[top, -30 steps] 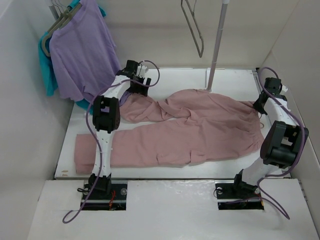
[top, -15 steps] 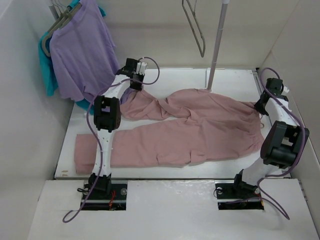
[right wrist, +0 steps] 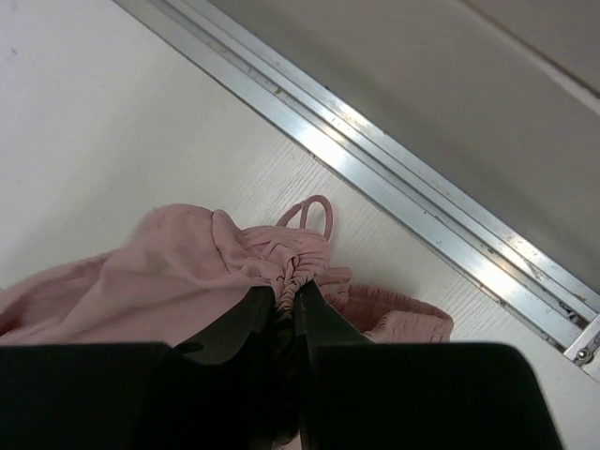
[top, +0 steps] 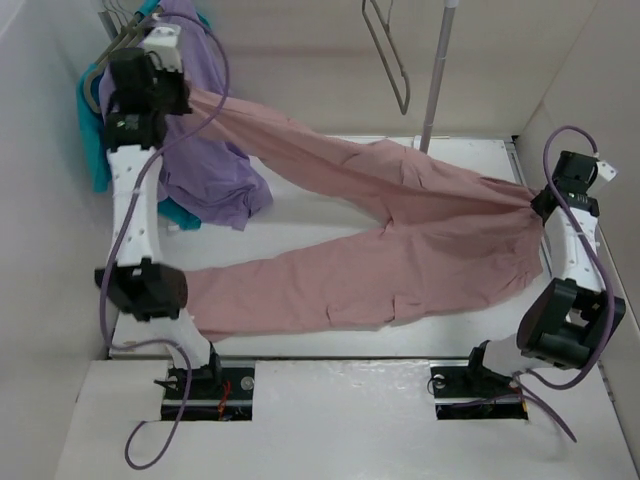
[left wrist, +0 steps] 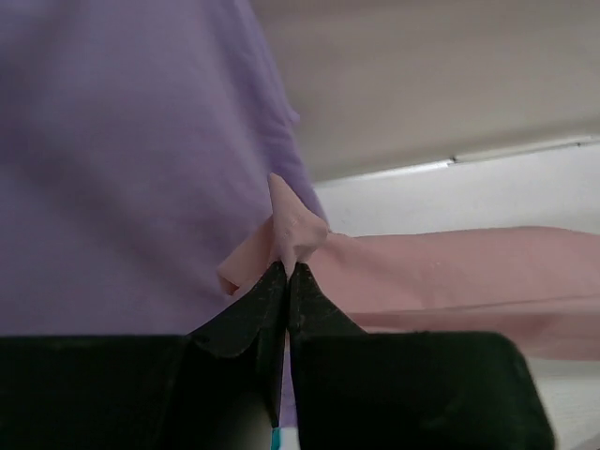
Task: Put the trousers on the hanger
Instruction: Fold the trousers at the center of the board.
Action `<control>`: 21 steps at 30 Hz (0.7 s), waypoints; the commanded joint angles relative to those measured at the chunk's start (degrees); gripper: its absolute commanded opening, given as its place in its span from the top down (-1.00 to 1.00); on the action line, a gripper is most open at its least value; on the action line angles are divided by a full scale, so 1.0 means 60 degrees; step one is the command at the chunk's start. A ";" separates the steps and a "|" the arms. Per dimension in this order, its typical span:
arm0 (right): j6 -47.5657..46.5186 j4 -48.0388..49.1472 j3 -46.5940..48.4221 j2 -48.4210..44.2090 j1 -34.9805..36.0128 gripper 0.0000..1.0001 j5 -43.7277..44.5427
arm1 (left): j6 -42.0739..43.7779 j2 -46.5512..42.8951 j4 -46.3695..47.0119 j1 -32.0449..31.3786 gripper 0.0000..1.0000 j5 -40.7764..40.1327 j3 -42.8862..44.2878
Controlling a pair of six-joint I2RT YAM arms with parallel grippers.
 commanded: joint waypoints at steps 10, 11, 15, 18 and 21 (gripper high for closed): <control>0.0399 0.1507 -0.1921 -0.2048 -0.0260 1.00 0.0882 | 0.2269 -0.4187 -0.3432 0.2288 1.00 0.1419 -0.5074; 0.0603 0.1623 -0.2098 -0.2049 -0.0260 1.00 0.0882 | 0.2735 -0.4348 -0.4044 0.2289 1.00 0.1420 -0.5456; 0.1262 0.1741 -0.2860 -0.2370 -0.0478 1.00 0.0386 | 0.3761 -0.5211 -0.4855 0.2289 1.00 0.1058 -0.7608; 0.1585 0.1974 -0.3214 -0.2474 -0.0479 1.00 -0.0127 | 0.3867 -0.5594 -0.4463 0.2289 1.00 0.0295 -0.9031; 0.1834 0.1801 -0.3040 -0.2561 -0.0567 1.00 -0.0348 | 0.3779 -0.5975 -0.4329 0.2377 1.00 -0.0307 -0.9079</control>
